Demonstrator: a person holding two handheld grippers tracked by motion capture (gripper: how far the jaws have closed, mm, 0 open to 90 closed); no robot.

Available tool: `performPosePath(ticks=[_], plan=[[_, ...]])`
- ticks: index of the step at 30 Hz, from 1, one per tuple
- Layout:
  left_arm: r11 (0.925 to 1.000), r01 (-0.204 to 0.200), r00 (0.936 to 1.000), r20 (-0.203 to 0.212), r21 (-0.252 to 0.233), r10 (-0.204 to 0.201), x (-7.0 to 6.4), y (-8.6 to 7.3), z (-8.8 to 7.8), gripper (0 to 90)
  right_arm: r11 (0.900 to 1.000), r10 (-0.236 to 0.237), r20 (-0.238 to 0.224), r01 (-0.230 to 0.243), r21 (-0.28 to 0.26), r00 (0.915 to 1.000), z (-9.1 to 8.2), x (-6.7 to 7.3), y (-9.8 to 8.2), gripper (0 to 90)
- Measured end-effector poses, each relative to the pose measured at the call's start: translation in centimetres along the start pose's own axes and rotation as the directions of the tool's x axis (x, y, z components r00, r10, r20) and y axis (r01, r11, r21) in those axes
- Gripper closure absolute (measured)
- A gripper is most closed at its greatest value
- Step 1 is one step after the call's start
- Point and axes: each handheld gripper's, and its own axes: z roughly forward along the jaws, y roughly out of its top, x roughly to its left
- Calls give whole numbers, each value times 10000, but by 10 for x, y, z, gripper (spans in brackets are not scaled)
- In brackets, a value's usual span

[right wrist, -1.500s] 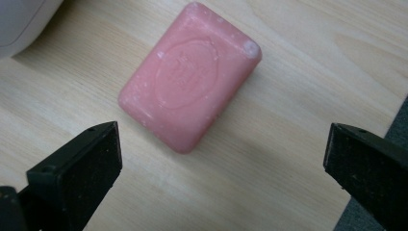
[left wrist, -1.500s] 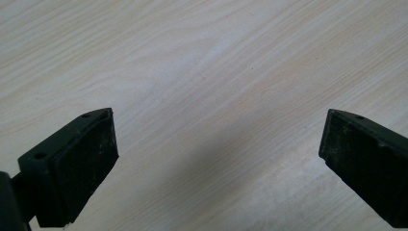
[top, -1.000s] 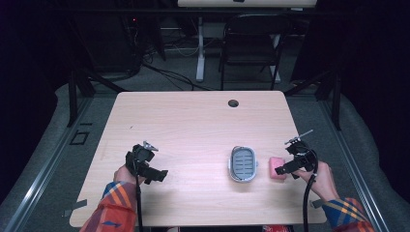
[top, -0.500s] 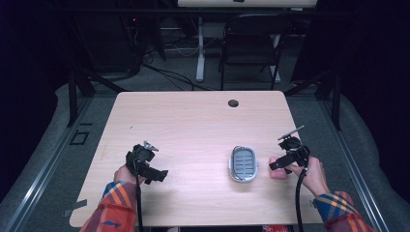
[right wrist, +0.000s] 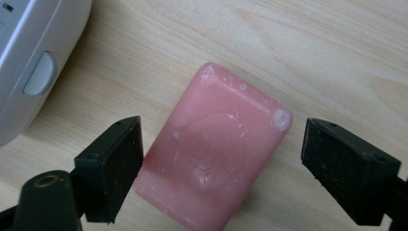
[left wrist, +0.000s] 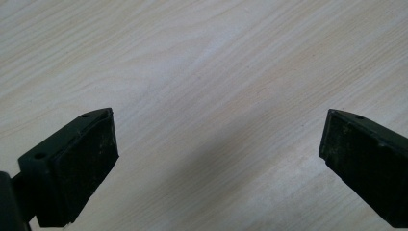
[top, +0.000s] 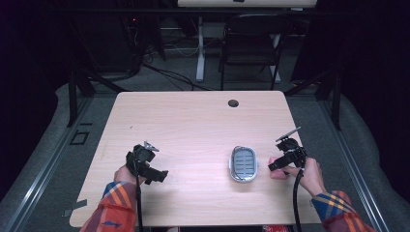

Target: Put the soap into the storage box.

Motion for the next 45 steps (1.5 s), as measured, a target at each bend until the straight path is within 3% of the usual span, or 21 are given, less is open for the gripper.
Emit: performPosePath(ticks=[1, 3, 9, 11, 15, 21, 24, 26, 27, 29, 32, 35, 36, 38, 45], plan=[[10000, 0, 10000, 0, 1, 0, 0, 0, 0, 0, 9993, 255, -136, -259, -257, 9996, 3, 1, -2, 198], [10000, 0, 10000, -6, 38, 0, 0, 0, 0, 0, 9999, 78, -85, -78, 89, 9999, 2, -1, -1, 231], [10000, -11, 10000, 17, -7, 11, 0, 0, 0, 0, 9998, 63, -152, -60, 212, 9999, 2, -3, -2, 256], [10000, -12, 10000, 23, -3, 12, 0, 0, 0, 0, 9996, 282, -163, -282, 22, 9995, 4, -1, -2, 264], [10000, -31, 10000, 22, 21, 31, 0, 0, 0, 0, 9995, 129, -108, -126, 304, 9999, 4, -1, -1, 272], [10000, -42, 10000, -24, 54, 42, 0, 0, 0, 0, 9982, 339, -86, -334, 491, 9994, 8, -1, -1, 296], [10000, -8, 10000, -32, 21, 8, 0, 0, 0, 0, 9968, 148, -36, -144, 782, 9999, 7, -3, 0, 325], [10000, -6, 10000, -30, 29, 7, 0, 0, 0, 0, 9972, 195, -72, -190, 722, 9998, 7, -3, -1, 332], [10000, -9, 10000, -30, 37, 10, 0, 0, 0, 0, 9976, 436, -73, -431, 542, 9990, 9, -1, -2, 346], [10000, -12, 10000, -44, 35, 12, 0, 0, 0, 0, 9962, 176, -98, -167, 857, 9998, 8, -3, -1, 352], [10000, -7, 10000, -59, 30, 7, 0, 0, 0, 0, 9973, 268, -82, -262, 687, 9996, 11, -2, -2, 361], [10000, -7, 10000, -62, 26, 7, 0, 0, 0, 0, 9958, 40, -21, -38, 914, 10000, 9, -3, 0, 365], [10000, -6, 10000, -59, 27, 6, 0, 0, 0, 0, 9975, 146, -33, -144, 697, 9999, 10, -2, -1, 367], [10000, -12, 10000, -60, 43, 12, 0, 0, 0, 0, 9949, -132, -8, 132, 1002, 9999, 8, -3, 0, 368], [10000, -31, 10000, -60, 27, 31, 0, 0, 0, 0, 9978, 93, -190, -80, 654, 9998, 3, -8, -1, 370]])
